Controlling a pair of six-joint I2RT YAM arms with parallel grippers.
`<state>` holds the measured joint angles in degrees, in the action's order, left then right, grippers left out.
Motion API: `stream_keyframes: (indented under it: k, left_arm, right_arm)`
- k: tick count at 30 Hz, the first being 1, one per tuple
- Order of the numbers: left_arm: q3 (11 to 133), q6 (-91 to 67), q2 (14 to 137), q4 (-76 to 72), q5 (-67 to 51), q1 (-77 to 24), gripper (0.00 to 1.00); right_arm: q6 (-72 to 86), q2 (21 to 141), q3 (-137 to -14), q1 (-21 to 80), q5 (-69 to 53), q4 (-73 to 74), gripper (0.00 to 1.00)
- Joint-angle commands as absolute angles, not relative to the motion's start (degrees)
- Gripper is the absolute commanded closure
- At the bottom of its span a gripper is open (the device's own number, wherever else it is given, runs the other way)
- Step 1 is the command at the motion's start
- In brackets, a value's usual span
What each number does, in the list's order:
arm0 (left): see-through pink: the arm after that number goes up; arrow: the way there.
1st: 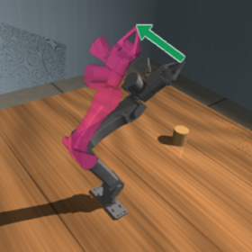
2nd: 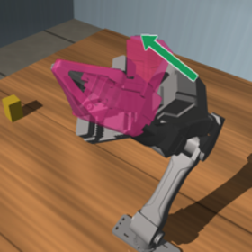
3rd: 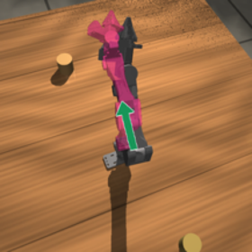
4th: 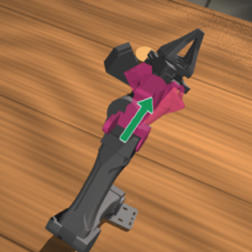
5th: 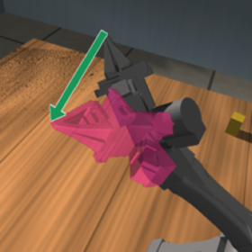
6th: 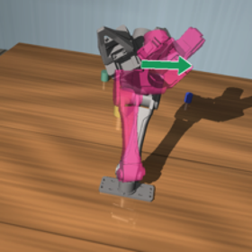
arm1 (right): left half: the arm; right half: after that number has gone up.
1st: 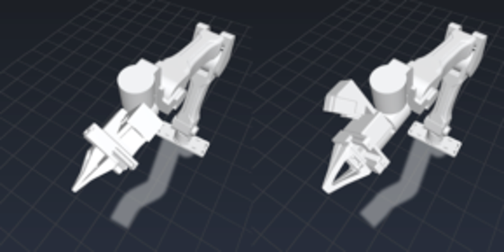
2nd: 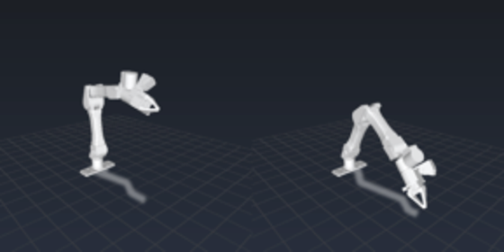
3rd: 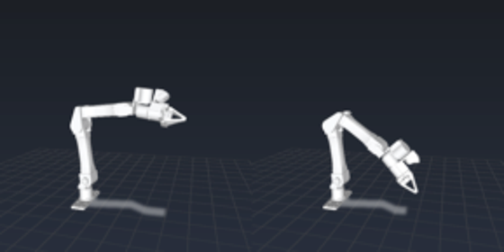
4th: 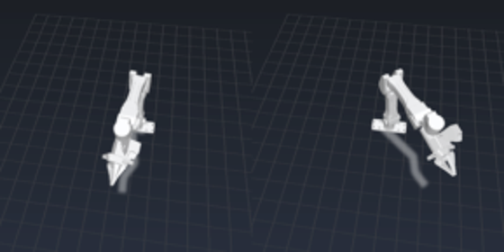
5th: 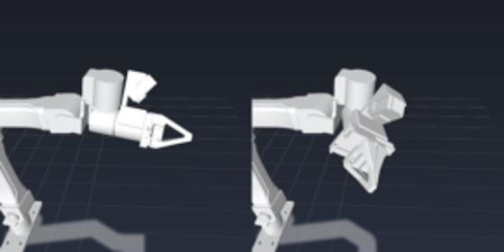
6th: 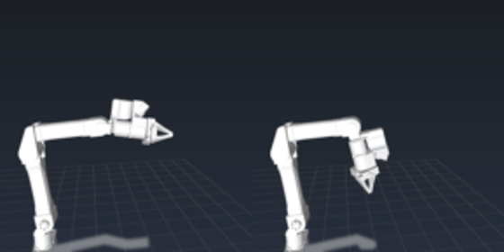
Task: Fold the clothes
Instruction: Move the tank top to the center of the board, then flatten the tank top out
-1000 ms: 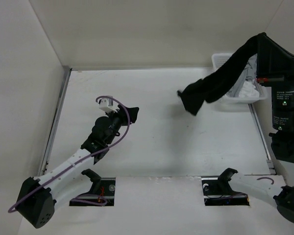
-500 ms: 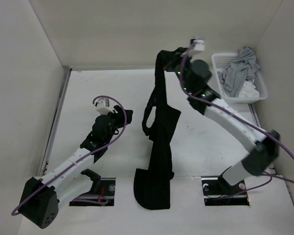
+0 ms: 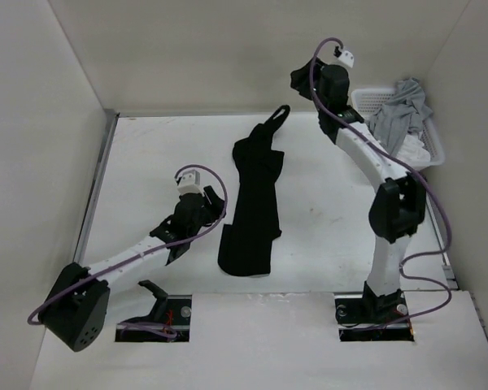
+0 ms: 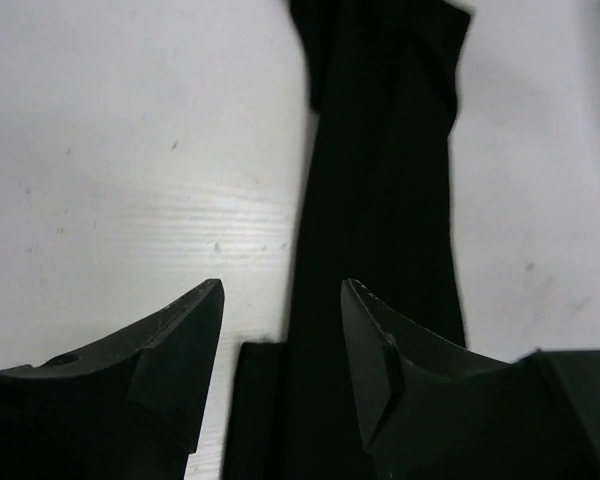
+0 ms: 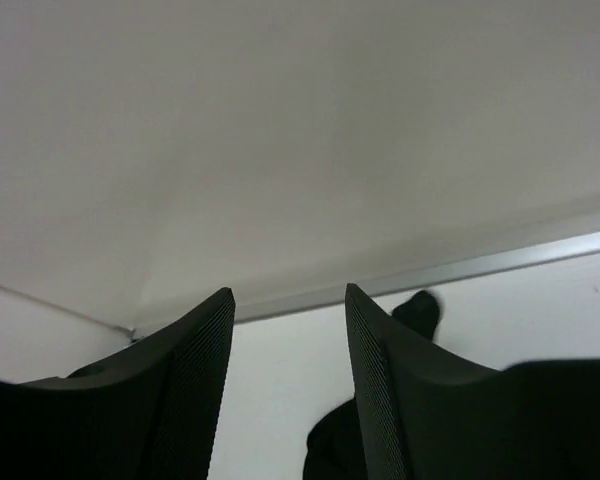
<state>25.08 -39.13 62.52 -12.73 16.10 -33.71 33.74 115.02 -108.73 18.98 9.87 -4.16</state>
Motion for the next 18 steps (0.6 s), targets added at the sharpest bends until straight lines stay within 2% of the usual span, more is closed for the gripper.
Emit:
stream_keyframes:
  k: [1,3,5,6,7,10,18]
  left_arm:
    - [26.5,-38.1,66.9,-10.5,20.1,-34.9,0.52]
    - [27.3,-38.7,69.7,-11.1,20.7,-35.3,0.53]
    - [28.6,-38.9,72.5,-11.7,20.0,-35.5,0.56]
    - [29.3,-38.7,73.6,-11.3,19.5,-35.6,0.58]
    - [29.6,-38.6,74.3,-11.2,19.2,-35.7,0.6]
    - [29.1,-38.0,74.9,-11.1,17.7,-36.0,0.63]
    - [26.1,-38.4,76.2,-13.5,9.8,-36.0,0.59]
  right_arm:
    - [34.0,102.3,-93.8,21.3,6.2,-8.7,0.47]
    - [34.3,95.8,-80.4,23.5,5.7,-10.8,0.61]
    - [35.1,89.3,-68.3,26.2,6.0,-12.1,0.85]
    - [35.4,86.4,-62.9,27.9,5.9,-12.6,0.9]
    - [35.7,83.6,-58.1,29.5,5.7,-12.7,0.91]
    - [36.6,76.2,-46.3,34.4,6.7,-12.6,0.86]
    - [45.3,65.2,-27.3,41.9,5.5,-11.8,0.6]
